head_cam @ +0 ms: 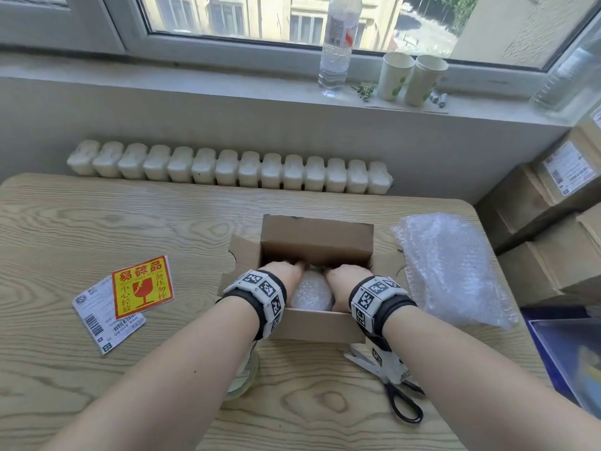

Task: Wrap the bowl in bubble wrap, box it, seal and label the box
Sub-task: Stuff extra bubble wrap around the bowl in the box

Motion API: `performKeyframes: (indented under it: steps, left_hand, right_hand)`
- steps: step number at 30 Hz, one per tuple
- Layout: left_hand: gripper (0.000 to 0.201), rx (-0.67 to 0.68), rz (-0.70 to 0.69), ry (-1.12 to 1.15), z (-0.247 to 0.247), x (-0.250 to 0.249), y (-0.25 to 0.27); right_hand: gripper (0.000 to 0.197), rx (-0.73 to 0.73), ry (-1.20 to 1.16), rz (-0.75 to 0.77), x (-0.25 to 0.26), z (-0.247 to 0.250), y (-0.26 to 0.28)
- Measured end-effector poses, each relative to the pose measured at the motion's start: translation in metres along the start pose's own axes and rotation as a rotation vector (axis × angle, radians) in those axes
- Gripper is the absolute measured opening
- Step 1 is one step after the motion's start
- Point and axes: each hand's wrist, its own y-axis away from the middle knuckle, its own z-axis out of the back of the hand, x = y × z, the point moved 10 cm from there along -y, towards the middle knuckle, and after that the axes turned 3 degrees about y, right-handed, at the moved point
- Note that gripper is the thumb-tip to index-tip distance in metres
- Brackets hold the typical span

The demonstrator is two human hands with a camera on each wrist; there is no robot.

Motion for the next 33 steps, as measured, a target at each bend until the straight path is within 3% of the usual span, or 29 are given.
performKeyframes:
  steps: [4,11,18,27,33]
  left_hand:
    - [0.058,-0.009,0.002,-0.027,0.020,-0.003,0.013]
    - [0.035,-0.256,-0.027,-0.022,0.098,-0.026,0.045]
    - [0.030,-0.454,-0.075,-0.009,0.144,-0.085,0.063]
    - [0.034,-0.466,-0.162,-0.016,0.146,-0.175,0.037]
    - [0.049,-0.444,-0.212,-0.021,0.135,-0.220,0.016]
  right_hand:
    - [0.027,-0.041,-0.035,-0.009,-0.006,0.021,0.012]
    - [0.025,-0.294,-0.161,-0.049,-0.038,0.075,0.055]
    - [0.025,-0.547,-0.247,-0.156,-0.093,0.107,0.116]
    - [0.024,-0.524,-0.306,-0.327,-0.185,0.065,0.165]
    - [0.030,-0.460,-0.388,-0.390,-0.234,0.024,0.182]
